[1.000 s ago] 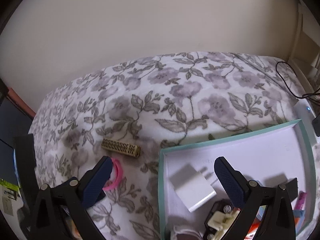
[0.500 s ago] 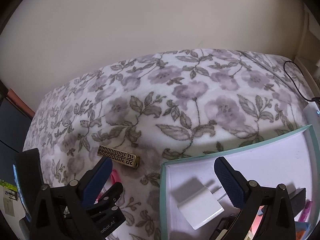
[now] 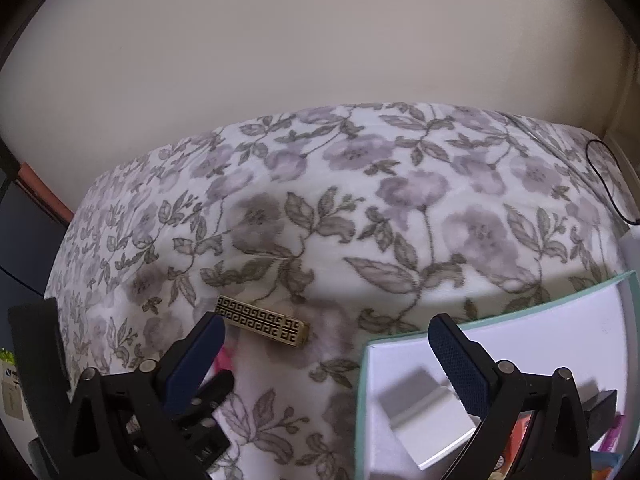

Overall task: Organize rigid objects
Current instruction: 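Grasp the pink band with the left tool while the right tool grasps the gold comb, then lift the pink band with the left tool while the right tool lifts the gold comb, then carry the pink band and gold comb over the tray and open both tools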

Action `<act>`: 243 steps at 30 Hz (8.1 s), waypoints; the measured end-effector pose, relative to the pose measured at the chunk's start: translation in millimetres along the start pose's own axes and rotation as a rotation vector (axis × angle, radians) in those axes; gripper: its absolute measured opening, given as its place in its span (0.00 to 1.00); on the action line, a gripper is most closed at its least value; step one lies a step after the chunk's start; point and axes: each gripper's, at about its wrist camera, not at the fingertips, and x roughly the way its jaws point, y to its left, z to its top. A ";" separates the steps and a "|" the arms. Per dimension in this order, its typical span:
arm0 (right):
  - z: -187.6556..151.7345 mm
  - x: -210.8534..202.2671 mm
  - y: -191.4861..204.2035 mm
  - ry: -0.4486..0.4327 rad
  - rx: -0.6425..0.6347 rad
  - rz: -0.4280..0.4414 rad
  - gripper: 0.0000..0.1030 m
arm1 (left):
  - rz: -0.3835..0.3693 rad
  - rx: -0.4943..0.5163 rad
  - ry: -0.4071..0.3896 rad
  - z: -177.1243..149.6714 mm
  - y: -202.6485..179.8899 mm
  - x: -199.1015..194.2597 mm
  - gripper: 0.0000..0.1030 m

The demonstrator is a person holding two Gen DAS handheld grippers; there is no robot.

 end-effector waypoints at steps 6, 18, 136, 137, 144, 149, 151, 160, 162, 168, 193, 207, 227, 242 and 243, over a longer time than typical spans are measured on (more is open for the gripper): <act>1.8 10.6 18.8 0.023 -0.009 0.016 1.00 | 0.045 -0.140 -0.021 6.8 47.8 -7.0 0.58; -0.4 51.3 57.2 0.101 -0.010 0.005 0.96 | 0.045 -0.290 -0.065 8.9 96.3 -20.1 0.58; -72.2 -46.6 -15.5 0.173 0.105 -0.073 0.83 | 0.087 -0.149 -0.062 -7.7 72.8 -3.0 0.56; -72.3 -46.3 -15.5 0.174 0.105 -0.074 0.83 | 0.083 -0.149 -0.057 -8.0 72.6 -3.8 0.56; -72.0 -55.5 -17.2 0.156 0.110 -0.067 0.83 | 0.036 -0.156 -0.055 -12.4 62.8 -23.0 0.55; -72.3 -78.0 -24.2 0.118 0.141 -0.041 0.83 | -0.016 -0.116 -0.133 -23.0 35.9 -64.8 0.55; -73.5 -89.3 -28.4 0.098 0.148 -0.041 0.83 | -0.044 -0.086 -0.162 -31.4 20.9 -81.9 0.55; -86.2 -131.0 -71.4 0.040 0.198 -0.091 0.83 | -0.168 0.070 -0.214 -69.5 -56.2 -121.6 0.56; -89.0 -139.6 -87.5 0.031 0.220 -0.111 0.83 | -0.181 0.110 -0.203 -78.7 -73.6 -121.7 0.56; -94.2 -154.3 -134.2 0.017 0.317 -0.162 0.83 | -0.194 0.237 -0.188 -103.6 -124.9 -122.0 0.56; -99.8 -139.4 -209.8 0.030 0.482 -0.207 0.83 | -0.167 0.490 -0.139 -147.5 -207.7 -92.6 0.56; -99.0 -124.3 -206.2 0.048 0.448 -0.225 0.83 | -0.150 0.506 -0.099 -151.2 -211.0 -76.9 0.56; -95.8 -122.2 -198.0 0.045 0.414 -0.232 0.87 | -0.130 0.515 -0.083 -150.5 -212.8 -69.8 0.70; -92.9 -140.7 -203.5 -0.051 0.457 -0.241 0.99 | -0.110 0.443 -0.149 -135.7 -197.9 -81.6 0.84; -92.6 -142.1 -203.7 -0.056 0.459 -0.242 0.99 | -0.109 0.432 -0.153 -133.5 -195.0 -82.5 0.84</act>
